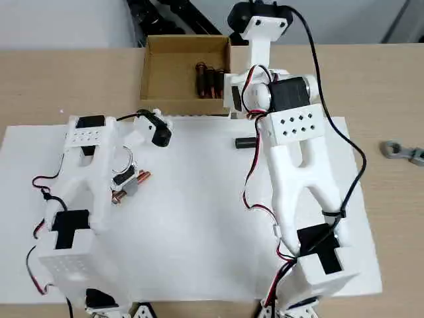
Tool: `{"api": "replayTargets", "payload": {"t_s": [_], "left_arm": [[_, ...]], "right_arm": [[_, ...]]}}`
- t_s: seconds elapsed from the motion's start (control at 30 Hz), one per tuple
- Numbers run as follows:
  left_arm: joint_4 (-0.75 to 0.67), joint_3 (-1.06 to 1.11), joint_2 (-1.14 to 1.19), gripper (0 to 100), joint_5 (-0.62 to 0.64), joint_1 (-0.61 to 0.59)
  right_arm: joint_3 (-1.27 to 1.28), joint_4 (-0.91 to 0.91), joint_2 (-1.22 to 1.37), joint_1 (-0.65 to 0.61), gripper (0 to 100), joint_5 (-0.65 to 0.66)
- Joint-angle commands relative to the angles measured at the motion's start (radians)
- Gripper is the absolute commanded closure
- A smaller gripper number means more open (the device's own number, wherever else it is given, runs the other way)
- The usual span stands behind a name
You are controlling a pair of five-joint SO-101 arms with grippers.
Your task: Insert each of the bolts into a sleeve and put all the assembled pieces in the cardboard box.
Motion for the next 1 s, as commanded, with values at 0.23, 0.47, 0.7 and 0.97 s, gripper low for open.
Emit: {"api": "replayTargets", "payload": {"t_s": [0.23, 0.47, 0.7, 0.97], "left_arm": [[0.296, -0.197, -0.157, 100, -0.255, 0.086], [0.296, -0.197, -0.285, 100, -0.387, 0.152], [0.295, -0.200, -0.313, 100, -0.617, 0.129], [0.295, -0.196, -0.279, 100, -0.767, 0.121]], "right_arm": [[-0.044, 0.002, -0.059, 0.002, 79.9, 0.008], [-0.044, -0.002, -0.061, 0.002, 79.9, 0.008], [-0.046, 0.001, -0.061, 0.007, 79.9, 0.008], [-0.046, -0.005, -0.062, 0.002, 79.9, 0.008]]}}
